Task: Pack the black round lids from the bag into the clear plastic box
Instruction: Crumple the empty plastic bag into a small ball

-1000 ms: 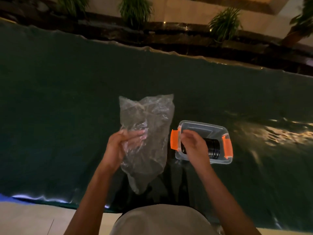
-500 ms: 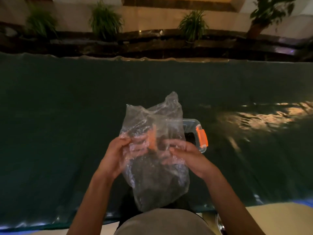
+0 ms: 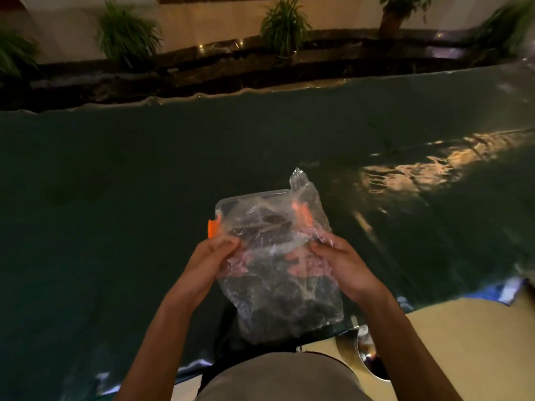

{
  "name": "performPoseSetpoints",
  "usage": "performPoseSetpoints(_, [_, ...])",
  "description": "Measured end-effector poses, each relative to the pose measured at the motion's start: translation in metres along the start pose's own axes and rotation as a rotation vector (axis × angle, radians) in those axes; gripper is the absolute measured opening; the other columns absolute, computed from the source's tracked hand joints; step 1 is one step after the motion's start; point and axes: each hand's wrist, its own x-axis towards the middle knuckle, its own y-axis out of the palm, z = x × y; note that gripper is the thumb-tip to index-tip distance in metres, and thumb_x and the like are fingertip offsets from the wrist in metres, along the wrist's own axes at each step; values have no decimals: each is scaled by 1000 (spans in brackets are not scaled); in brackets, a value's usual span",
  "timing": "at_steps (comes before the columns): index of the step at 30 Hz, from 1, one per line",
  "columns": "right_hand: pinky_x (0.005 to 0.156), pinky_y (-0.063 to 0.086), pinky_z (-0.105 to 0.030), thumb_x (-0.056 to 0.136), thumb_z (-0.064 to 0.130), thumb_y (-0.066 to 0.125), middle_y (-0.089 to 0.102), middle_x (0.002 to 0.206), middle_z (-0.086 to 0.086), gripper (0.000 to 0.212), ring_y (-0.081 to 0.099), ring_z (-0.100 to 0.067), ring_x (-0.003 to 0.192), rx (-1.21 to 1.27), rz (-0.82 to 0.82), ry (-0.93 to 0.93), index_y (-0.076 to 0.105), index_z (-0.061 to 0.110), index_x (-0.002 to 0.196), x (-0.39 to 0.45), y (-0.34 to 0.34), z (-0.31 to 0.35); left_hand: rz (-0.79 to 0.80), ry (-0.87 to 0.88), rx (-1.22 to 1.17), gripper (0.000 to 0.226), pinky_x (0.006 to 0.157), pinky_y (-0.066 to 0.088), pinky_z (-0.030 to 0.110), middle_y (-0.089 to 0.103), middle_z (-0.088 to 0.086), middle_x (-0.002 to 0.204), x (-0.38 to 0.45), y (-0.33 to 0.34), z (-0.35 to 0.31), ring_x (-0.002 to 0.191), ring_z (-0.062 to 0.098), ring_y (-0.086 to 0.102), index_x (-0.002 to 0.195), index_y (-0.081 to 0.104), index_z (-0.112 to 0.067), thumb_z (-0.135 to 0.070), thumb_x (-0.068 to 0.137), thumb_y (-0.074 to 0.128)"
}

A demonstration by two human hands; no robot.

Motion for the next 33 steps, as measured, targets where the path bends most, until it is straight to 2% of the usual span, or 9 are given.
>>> performPoseSetpoints(4, [68, 59, -33, 98, 6, 35, 74, 94, -20, 36, 72, -31, 78, -11, -49, -22, 51, 9, 129, -12, -23, 3, -93, 53, 55, 31, 60, 58, 28, 73, 6, 71, 7, 23, -3, 68, 22, 68, 71, 74, -19, -23, 92, 52])
performPoseSetpoints(9, [69, 58, -32, 98, 6, 32, 75, 93, -17, 46, 72, -33, 82, 35, -76, -103, 52, 34, 129, -27, -48, 5, -87, 168, 102, 31, 69, 58, 27, 73, -7, 77, 16, 48, -3, 74, 12, 68, 86, 74, -30, -12, 93, 50])
performPoseSetpoints(12, [63, 59, -32, 95, 7, 37, 76, 91, -15, 42, 73, -29, 72, 150, -106, -140, 68, 32, 111, -33, -60, 7, -53, 217, 13, 38, 69, 57, 22, 72, -19, 87, 20, 65, -5, 83, 5, 68, 94, 71, -32, -4, 93, 46])
performPoseSetpoints(15, [64, 59, -33, 84, 7, 46, 77, 84, -11, 31, 72, -24, 68, 213, -147, -187, 77, 14, 84, -37, -71, 7, -23, 245, -34, 44, 64, 55, 18, 72, -17, 78, 24, 83, -9, 70, 1, 65, 90, 73, -29, 0, 93, 40])
performPoseSetpoints(17, [75, 53, -39, 73, 5, 51, 75, 78, -8, 24, 69, -24, 72, 197, -195, -224, 74, 11, 65, -39, -78, 7, -36, 220, -64, 47, 59, 54, 19, 71, -10, 67, 26, 96, -11, 63, 5, 64, 74, 75, -27, 1, 91, 41])
performPoseSetpoints(20, [72, 50, -37, 71, 1, 50, 68, 76, -11, 28, 64, -27, 76, 219, -177, -274, 63, 12, 49, -41, -90, 10, -19, 148, -31, 39, 55, 56, 22, 72, -11, 63, 28, 107, -17, 62, 8, 67, 62, 73, -27, -12, 88, 48])
performPoseSetpoints(24, [62, 56, -26, 76, -5, 41, 69, 68, -4, 39, 67, -19, 69, 251, -58, -302, 59, 13, 46, -39, -101, 13, 1, 275, 240, 10, 57, 50, 10, 64, -7, 64, 31, 105, -20, 60, -1, 61, 70, 55, 8, 14, 78, 54])
performPoseSetpoints(28, [63, 56, -26, 79, -5, 39, 69, 70, -3, 39, 67, -17, 69, 230, -18, -257, 58, 13, 50, -33, -113, 13, 86, 398, 273, 32, 67, 50, 26, 52, 16, 71, 29, 103, -33, 68, 21, 55, 60, 47, -7, 20, 78, 47])
performPoseSetpoints(33, [72, 55, -37, 78, 20, 48, 74, 86, -10, 17, 69, -23, 81, 365, -76, -186, 62, 15, 69, -27, -137, 17, 170, 450, 411, 39, 65, 45, 21, 50, 12, 67, 30, 98, -55, 65, 14, 52, 54, 47, -11, 21, 76, 43])
